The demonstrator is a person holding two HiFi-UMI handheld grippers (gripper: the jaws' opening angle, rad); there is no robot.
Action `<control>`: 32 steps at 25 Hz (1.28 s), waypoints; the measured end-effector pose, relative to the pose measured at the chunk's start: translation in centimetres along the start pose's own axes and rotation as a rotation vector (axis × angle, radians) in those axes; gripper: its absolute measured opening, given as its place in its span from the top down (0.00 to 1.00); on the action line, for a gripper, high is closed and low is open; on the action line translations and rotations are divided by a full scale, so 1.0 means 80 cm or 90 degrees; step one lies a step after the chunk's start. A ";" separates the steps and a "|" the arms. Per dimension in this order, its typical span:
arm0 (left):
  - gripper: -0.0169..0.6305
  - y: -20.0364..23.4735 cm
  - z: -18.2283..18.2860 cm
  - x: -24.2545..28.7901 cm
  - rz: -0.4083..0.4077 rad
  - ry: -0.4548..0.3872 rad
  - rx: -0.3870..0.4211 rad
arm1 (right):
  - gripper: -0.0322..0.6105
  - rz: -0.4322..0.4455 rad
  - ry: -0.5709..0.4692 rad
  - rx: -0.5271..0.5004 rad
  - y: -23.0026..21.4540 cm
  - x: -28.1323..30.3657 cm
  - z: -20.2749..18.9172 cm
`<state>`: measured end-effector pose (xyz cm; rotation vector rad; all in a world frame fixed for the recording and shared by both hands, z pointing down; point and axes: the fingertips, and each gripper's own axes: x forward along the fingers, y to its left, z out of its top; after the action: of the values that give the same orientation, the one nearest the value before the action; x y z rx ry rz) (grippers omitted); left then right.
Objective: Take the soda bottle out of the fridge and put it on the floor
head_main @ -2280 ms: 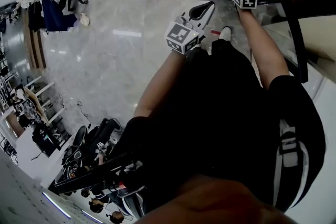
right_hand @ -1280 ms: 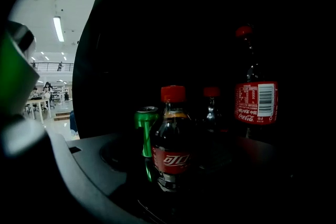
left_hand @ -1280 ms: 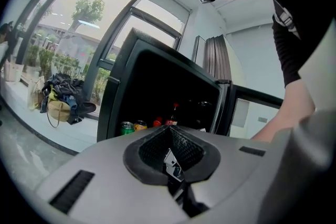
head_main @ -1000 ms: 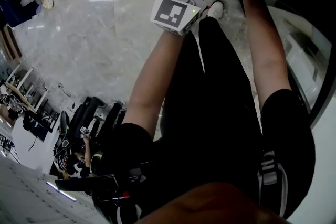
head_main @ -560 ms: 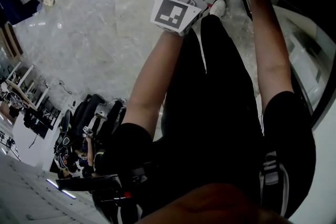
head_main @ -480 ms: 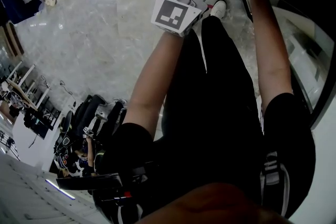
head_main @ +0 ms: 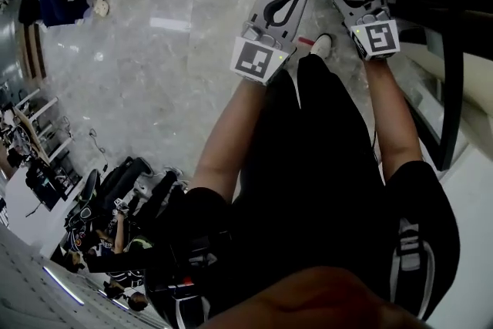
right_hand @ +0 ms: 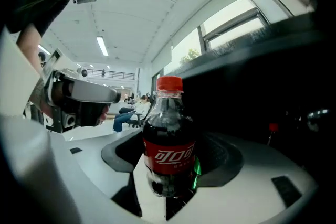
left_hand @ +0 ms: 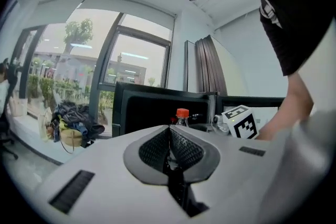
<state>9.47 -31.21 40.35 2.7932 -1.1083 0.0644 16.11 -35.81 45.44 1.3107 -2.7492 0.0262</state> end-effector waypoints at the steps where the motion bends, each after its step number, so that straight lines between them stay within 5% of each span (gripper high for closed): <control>1: 0.97 -0.005 0.010 -0.009 0.003 -0.001 0.012 | 0.47 0.013 0.008 0.002 0.011 -0.010 0.009; 12: 0.97 -0.025 0.065 -0.128 0.023 -0.009 0.019 | 0.47 0.083 0.038 0.004 0.130 -0.064 0.078; 22: 0.97 -0.027 0.047 -0.276 -0.024 -0.017 0.027 | 0.47 0.062 0.019 0.004 0.281 -0.089 0.110; 32: 0.97 0.001 -0.014 -0.302 -0.025 -0.033 -0.024 | 0.47 0.062 0.008 0.010 0.311 -0.070 0.061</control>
<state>-8.14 -14.69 39.27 2.7966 -1.0532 -0.0323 -0.11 -16.08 40.66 1.1746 -2.8063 0.0632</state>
